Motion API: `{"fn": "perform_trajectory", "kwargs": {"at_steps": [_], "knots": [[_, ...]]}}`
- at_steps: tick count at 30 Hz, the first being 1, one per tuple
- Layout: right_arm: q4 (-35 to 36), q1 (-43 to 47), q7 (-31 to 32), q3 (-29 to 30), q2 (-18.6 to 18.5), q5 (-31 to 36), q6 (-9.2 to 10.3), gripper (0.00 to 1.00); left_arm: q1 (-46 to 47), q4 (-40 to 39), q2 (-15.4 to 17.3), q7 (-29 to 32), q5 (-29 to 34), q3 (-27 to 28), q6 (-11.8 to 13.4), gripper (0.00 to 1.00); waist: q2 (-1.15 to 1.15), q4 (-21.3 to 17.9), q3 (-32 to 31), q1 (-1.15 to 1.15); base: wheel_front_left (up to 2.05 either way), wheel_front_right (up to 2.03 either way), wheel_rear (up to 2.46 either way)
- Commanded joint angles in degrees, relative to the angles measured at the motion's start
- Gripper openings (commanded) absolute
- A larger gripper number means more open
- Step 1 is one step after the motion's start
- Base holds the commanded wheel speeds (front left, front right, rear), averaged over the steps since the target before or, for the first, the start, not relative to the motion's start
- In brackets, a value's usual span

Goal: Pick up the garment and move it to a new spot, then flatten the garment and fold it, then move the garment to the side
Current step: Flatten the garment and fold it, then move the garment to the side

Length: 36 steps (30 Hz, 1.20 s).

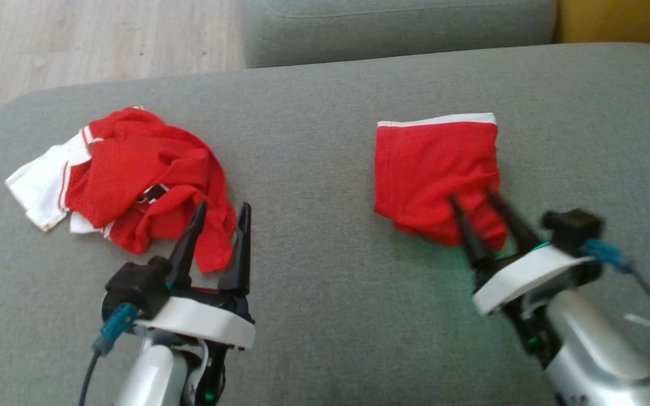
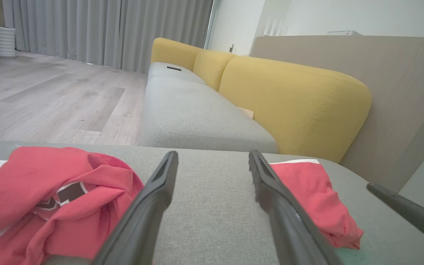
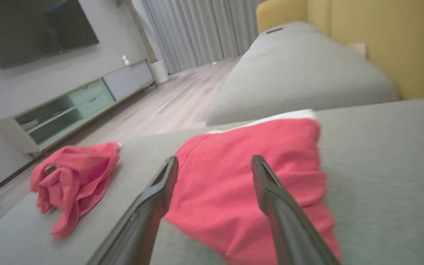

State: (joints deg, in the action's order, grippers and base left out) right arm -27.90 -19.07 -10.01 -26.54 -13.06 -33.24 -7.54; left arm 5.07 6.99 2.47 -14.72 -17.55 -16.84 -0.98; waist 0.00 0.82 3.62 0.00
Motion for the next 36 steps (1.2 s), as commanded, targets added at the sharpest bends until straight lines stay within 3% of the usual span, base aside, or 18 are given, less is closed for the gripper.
{"fn": "perform_trajectory", "kwargs": {"at_steps": [1, 8, 12, 23, 32, 33, 34, 36], "knots": [[2.01, 0.36, -1.07, 0.50, 0.01, 0.66, 0.05, 1.00, 2.49, -2.30, 0.41, -0.28, 0.42, 2.34, 0.14, 1.00, 0.00, -0.39, 0.03, 0.00, 0.00, 0.00, 0.00], [4.86, 3.59, -4.39, 16.28, 3.45, 8.49, 0.05, 1.00, 3.17, -4.25, 0.41, -0.28, 0.69, 2.86, -0.14, 1.00, 0.00, -2.15, 0.86, 0.00, 0.00, 0.00, 0.00], [7.23, 6.10, -4.79, 22.00, 6.07, 13.22, 0.05, 1.00, 3.30, -4.77, 0.41, -0.28, 0.80, 2.79, -0.33, 1.00, 0.00, -2.81, 1.41, 0.00, 0.00, 0.00, 0.00], [9.94, 8.28, -4.94, 25.34, 9.25, 17.05, 0.05, 1.00, 2.95, -4.66, 0.41, -0.28, 0.76, 2.05, -0.63, 1.00, 0.00, -3.45, 2.64, 0.00, 0.00, 0.00, 0.00], [10.36, 4.95, -4.86, 23.95, 9.64, 18.61, 0.05, 1.00, 4.52, -4.32, 0.41, -0.28, 0.73, 0.82, -1.20, 1.00, 0.00, -0.87, 5.34, 0.00, 0.00, 0.00, 0.00], [10.20, 4.16, -4.77, 23.52, 9.61, 18.66, 0.05, 0.30, 4.74, -4.30, 0.41, -0.28, 0.70, 0.63, -1.21, 1.00, 0.00, -0.39, 5.79, 0.00, 0.00, 0.00, 0.00], [9.96, 3.28, -4.55, 22.91, 9.47, 18.84, 0.05, 0.00, 4.97, -4.31, 0.41, -0.28, 0.66, 0.39, -1.20, 1.00, 0.00, 0.20, 6.34, 0.00, 0.00, 0.00, 0.00], [9.14, 1.31, -4.13, 21.51, 9.11, 19.18, 0.05, 0.00, 5.45, -4.29, 0.41, -0.28, 0.55, -0.07, -1.16, 1.00, 0.00, 1.46, 7.46, 0.00, 0.00, 0.00, 0.00]]}}
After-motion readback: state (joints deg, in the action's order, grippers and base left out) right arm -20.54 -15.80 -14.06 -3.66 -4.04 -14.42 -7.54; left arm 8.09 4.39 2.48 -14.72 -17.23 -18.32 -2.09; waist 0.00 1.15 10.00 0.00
